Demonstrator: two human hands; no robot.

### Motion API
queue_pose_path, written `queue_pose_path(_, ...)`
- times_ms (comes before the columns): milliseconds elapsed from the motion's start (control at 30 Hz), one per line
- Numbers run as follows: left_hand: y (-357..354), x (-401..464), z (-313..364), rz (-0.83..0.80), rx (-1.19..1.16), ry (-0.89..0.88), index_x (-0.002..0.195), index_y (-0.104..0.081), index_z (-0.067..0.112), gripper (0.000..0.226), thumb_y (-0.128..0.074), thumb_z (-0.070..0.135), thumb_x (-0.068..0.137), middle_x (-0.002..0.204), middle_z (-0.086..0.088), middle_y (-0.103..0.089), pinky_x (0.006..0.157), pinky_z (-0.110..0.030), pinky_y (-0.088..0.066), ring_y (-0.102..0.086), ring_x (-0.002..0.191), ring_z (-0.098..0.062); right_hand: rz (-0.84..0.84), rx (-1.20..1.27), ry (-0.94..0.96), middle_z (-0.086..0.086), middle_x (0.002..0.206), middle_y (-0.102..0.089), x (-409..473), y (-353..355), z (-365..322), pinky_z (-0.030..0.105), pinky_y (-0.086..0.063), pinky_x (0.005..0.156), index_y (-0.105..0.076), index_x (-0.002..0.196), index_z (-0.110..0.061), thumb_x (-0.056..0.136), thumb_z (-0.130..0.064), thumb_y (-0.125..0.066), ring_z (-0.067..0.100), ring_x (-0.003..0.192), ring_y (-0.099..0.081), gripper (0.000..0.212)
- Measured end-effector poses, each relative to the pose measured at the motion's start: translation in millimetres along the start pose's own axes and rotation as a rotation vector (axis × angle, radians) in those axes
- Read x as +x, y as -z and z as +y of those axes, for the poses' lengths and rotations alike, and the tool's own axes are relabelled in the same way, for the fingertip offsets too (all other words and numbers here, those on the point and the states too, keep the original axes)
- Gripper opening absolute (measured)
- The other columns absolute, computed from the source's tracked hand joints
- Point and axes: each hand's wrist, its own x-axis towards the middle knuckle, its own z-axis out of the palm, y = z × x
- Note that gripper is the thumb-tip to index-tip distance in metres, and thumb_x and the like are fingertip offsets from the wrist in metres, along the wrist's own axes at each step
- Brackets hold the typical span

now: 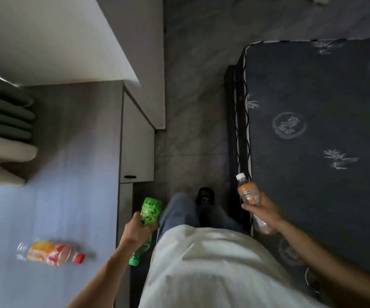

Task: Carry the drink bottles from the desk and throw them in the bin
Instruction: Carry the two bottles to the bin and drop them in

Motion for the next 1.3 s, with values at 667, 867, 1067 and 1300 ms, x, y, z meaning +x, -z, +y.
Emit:
queue_pose_path(667,140.4,189.9,291.7,-0.113,-0.012,-0.083,0.116,-0.056,0.022,0.053,-0.079,0.042,0.073,0.098,-0.002,-0.067,0.073,-0.035,-0.055,-0.067,0.090,-0.024,0.044,-0.110,-0.037,0.016,0.120,-0.061,153.7,81.2,-219.0,0.050,-0.048,0.097,-0.053,0.130,-0.012,0.079,-0.034,-0.081,0.039,0.112,-0.060,0.061)
queue_pose_path(867,175.4,250.8,442.8,-0.105,-0.049,-0.221,0.115,-0.056,0.024,0.064,-0.079,0.051,0.063,0.101,-0.003,-0.067,0.070,-0.031,-0.055,-0.067,0.087,-0.021,0.050,-0.046,-0.146,0.027,0.131,-0.058,193.2,120.7,-222.5,0.050,-0.042,0.105,-0.055,0.129,0.006,0.096,-0.016,-0.062,0.043,0.123,-0.055,0.041)
queue_pose_path(1067,199.0,291.0,532.4,-0.097,0.020,-0.216,0.110,-0.053,0.030,0.065,-0.075,0.057,0.056,0.097,0.001,-0.064,0.065,-0.028,-0.050,-0.065,0.083,-0.018,-0.005,-0.138,-0.184,0.023,0.116,-0.063,265.7,179.5,-285.7,0.038,-0.043,0.082,-0.056,0.123,-0.005,0.081,-0.031,-0.079,0.041,0.112,-0.062,0.055)
queue_pose_path(1300,228.0,320.0,552.9,-0.074,0.043,-0.068,0.120,-0.057,0.020,0.071,-0.079,0.055,0.063,0.107,-0.010,-0.068,0.075,-0.030,-0.044,-0.061,0.089,-0.026,-0.054,-0.177,-0.024,0.020,0.125,-0.062,363.7,245.3,-419.0,0.048,-0.049,0.098,-0.054,0.131,-0.008,0.082,-0.046,-0.074,0.038,0.113,-0.061,0.065)
